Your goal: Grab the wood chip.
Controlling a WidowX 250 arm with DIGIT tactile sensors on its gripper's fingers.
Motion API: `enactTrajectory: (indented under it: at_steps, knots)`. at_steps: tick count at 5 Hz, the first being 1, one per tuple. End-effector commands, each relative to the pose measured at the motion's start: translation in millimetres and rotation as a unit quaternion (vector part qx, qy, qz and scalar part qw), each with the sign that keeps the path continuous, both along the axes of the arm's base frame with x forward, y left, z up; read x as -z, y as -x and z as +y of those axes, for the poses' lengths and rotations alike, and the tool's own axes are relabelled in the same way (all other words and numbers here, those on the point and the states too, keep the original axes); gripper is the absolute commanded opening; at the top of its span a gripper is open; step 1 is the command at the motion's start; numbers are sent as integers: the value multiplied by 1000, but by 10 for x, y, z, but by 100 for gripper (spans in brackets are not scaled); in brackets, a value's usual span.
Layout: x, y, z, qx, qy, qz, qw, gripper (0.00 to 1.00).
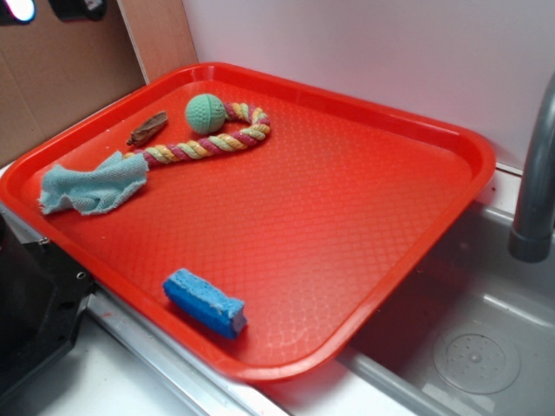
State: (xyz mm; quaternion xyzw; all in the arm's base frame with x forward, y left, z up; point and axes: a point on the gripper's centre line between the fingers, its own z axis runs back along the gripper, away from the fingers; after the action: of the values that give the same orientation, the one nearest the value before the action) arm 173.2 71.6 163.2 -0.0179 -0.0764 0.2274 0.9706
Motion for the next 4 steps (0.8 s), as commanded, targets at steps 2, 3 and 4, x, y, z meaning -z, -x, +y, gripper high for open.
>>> enactTrajectory:
  at_steps: [2, 3, 4]
  knots:
    - [670, -357, 454, -112, -33, -45, 992, 100]
    - [850, -444, 554, -126, -37, -39, 991, 100]
    - [1073, -458, 572, -111, -15, -20, 993, 100]
